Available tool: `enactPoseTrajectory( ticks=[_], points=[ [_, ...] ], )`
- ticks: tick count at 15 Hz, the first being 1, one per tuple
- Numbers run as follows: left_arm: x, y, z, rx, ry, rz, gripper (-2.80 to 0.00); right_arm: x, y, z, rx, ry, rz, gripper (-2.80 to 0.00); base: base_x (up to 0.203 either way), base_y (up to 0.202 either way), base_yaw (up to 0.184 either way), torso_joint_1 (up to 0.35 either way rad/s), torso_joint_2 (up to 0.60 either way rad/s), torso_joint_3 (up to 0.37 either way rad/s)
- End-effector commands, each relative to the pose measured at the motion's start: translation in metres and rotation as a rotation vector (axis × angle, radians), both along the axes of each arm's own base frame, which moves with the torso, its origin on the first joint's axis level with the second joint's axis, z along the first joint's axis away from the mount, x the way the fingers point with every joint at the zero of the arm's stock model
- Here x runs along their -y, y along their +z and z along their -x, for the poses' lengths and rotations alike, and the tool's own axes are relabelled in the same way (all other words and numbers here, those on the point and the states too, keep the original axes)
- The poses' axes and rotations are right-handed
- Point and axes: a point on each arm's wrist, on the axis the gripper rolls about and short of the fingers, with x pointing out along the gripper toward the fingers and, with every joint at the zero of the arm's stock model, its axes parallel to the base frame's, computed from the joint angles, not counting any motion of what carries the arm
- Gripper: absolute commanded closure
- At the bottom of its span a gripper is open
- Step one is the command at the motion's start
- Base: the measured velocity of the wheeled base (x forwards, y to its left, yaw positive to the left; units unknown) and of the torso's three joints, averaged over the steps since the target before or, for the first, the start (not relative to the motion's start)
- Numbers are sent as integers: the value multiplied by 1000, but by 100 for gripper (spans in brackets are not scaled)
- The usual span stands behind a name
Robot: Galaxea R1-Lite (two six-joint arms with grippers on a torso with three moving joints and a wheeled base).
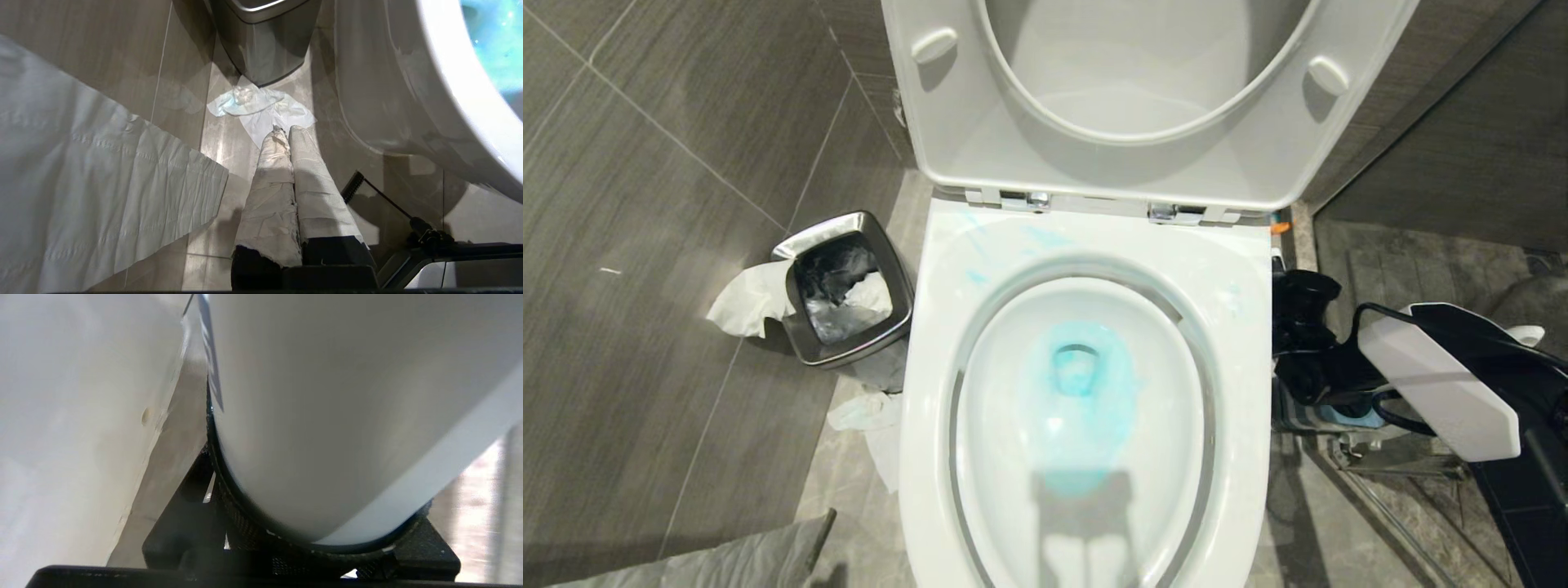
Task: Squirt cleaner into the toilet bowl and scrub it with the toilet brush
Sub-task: Place the cleaning agent on the floor
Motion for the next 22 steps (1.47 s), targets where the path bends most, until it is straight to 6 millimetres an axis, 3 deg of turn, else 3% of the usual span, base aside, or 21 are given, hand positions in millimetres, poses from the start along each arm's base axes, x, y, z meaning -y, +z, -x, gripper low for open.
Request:
enactPoseTrajectory(
  ticks=[1, 5, 8, 15, 22],
  points=[
    [0, 0, 0, -2, 1, 0, 0, 0, 5, -3, 28, 0, -2, 0, 0, 0, 0, 3, 7, -184],
    [0, 0, 0, -2, 0, 1, 0, -1, 28, -9, 114, 20, -6, 0, 0, 0, 0, 1, 3, -119],
    [0, 0, 0, -1, 0, 1, 0, -2, 35, -13, 149, 34, -7, 0, 0, 0, 0, 0, 0, 0],
    [0, 0, 0, -2, 0, -2, 0, -3, 17, -22, 145, 35, -7, 0, 0, 0, 0, 0, 0, 0],
    [0, 0, 0, -1, 0, 0, 0, -3, 16, -23, 149, 35, -8, 0, 0, 0, 0, 1, 1, -31]
  ],
)
